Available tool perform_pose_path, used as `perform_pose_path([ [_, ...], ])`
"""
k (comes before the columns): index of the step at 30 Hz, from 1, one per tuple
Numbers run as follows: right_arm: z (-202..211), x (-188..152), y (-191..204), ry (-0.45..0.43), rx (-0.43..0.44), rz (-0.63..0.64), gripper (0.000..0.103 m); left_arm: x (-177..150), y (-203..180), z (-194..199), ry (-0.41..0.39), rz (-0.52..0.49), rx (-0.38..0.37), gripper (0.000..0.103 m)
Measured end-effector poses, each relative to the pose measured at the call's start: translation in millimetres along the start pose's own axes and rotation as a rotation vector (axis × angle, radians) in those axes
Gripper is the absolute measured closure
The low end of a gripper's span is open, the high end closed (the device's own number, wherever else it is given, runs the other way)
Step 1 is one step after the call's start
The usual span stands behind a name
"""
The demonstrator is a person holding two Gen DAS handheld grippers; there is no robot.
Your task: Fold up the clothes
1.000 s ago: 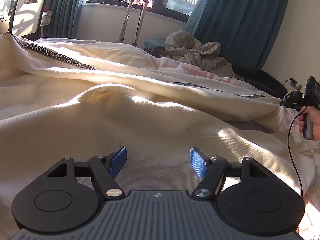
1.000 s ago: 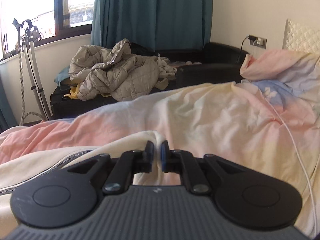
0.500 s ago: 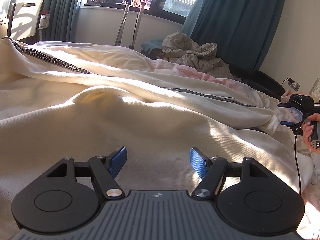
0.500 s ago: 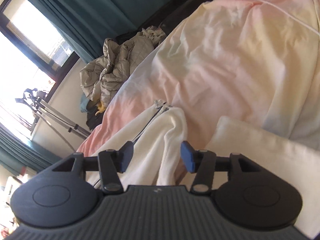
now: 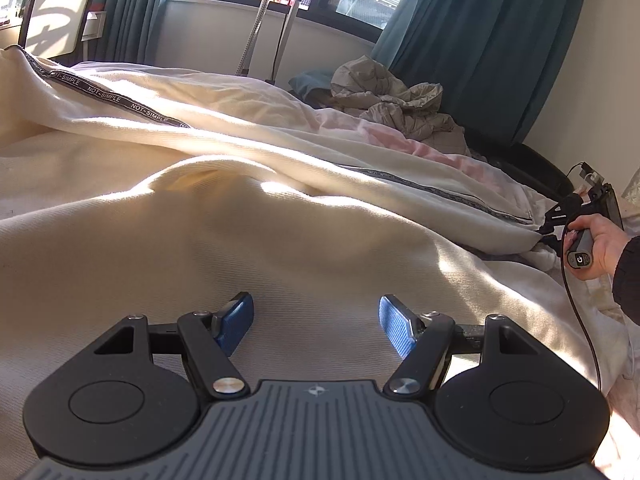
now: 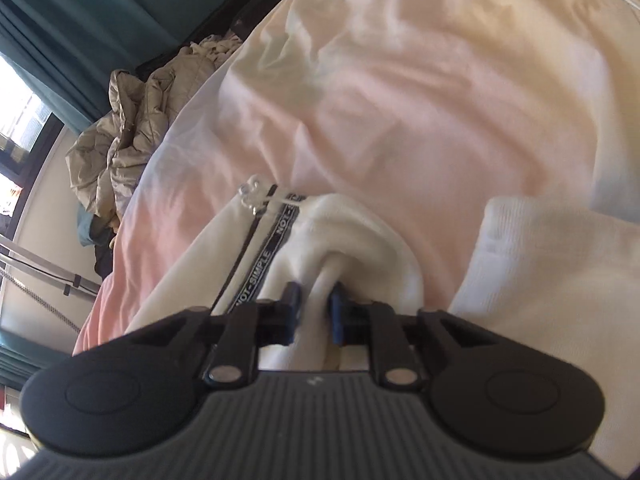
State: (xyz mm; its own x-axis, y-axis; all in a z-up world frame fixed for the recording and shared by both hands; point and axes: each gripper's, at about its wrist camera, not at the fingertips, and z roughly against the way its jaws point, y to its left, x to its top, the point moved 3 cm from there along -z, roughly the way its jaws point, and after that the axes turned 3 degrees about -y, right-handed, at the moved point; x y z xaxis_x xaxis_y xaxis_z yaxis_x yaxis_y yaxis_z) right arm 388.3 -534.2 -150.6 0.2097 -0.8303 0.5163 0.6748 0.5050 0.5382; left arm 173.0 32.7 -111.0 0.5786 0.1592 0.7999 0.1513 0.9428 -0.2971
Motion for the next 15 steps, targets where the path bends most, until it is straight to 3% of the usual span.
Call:
perform_pose_path([
  [2,18,10,27,-0.098,0.087,0.111,0.098,1,0,0,-0.001,0.012,-0.016,0.03],
  [5,72,22,76,-0.317,0.347,0.295,0.098,3,-3,9,-0.034,0.016,-0.062,0.03],
  [9,121,34,101,-0.418,0.511,0.493,0.098,0,-19,20,-0.071,-0.076,-0.065,0.03],
  [11,125,38,76,-0.41,0.514,0.471,0.098,-2,-25,22,-0.072,-0.107,-0.066,0.03],
  [15,102,34,-7,-0.277,0.4,0.318,0.098,-3,-27,21,-0.065,-0.1,-0.068,0.03],
])
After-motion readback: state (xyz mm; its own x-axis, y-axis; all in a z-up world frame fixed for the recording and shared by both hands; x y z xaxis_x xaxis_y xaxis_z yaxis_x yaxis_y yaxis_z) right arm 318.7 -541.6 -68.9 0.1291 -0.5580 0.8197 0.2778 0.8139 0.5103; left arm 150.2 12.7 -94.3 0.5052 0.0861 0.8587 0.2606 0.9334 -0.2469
